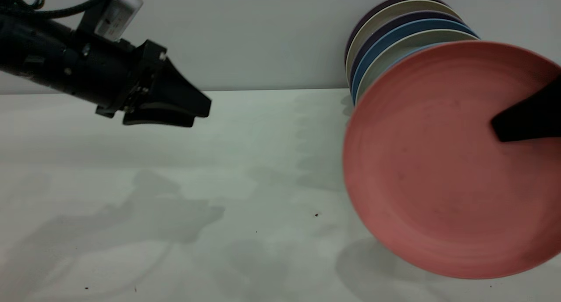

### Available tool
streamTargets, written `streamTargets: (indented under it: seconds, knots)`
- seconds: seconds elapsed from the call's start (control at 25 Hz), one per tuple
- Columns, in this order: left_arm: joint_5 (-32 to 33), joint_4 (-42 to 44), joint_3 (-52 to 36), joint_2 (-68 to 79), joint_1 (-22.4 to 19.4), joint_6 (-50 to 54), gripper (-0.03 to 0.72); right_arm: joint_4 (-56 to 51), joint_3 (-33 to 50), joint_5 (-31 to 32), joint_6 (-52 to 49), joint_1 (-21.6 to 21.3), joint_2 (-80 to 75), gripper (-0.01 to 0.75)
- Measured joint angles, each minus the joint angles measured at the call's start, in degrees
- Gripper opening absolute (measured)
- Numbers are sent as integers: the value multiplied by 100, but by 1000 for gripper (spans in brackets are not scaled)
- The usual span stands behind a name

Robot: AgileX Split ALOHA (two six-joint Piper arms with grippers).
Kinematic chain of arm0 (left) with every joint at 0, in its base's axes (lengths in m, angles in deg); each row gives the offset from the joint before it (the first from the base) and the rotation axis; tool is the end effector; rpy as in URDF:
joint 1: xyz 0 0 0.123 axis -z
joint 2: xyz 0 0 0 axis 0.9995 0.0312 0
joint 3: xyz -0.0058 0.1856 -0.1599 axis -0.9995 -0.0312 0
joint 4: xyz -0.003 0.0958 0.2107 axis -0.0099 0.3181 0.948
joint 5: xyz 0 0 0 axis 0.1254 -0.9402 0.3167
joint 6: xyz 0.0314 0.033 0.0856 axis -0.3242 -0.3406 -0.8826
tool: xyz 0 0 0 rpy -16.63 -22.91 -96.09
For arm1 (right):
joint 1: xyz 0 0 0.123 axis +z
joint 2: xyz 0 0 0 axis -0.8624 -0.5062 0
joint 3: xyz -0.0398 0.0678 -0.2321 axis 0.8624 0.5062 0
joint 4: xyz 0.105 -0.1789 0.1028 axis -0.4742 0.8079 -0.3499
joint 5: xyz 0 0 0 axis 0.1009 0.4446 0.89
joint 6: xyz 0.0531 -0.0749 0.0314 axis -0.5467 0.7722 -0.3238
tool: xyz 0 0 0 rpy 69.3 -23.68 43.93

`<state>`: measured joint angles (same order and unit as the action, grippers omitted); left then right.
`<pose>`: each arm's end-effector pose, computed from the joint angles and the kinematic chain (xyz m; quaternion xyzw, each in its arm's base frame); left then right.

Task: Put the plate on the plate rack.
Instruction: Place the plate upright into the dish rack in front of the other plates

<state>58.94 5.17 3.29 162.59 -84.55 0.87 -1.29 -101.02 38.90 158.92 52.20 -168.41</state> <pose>0.3276 -0.0815 0.1026 0.1104 0.9081 -0.3272 0.2370 0.2449 0.0330 0.1497 -0.3854 0.8269 0.2046 0.3547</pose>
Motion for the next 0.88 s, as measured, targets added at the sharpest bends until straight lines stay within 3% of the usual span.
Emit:
streamTargets:
  seconds: [0.16, 0.88]
  knots:
    - [0, 262, 0, 0, -58, 117, 393, 356, 0, -44, 761, 0, 253, 129]
    - [-147, 372, 0, 0, -58, 176, 393, 1542, -1079, -49, 761, 0, 305, 129]
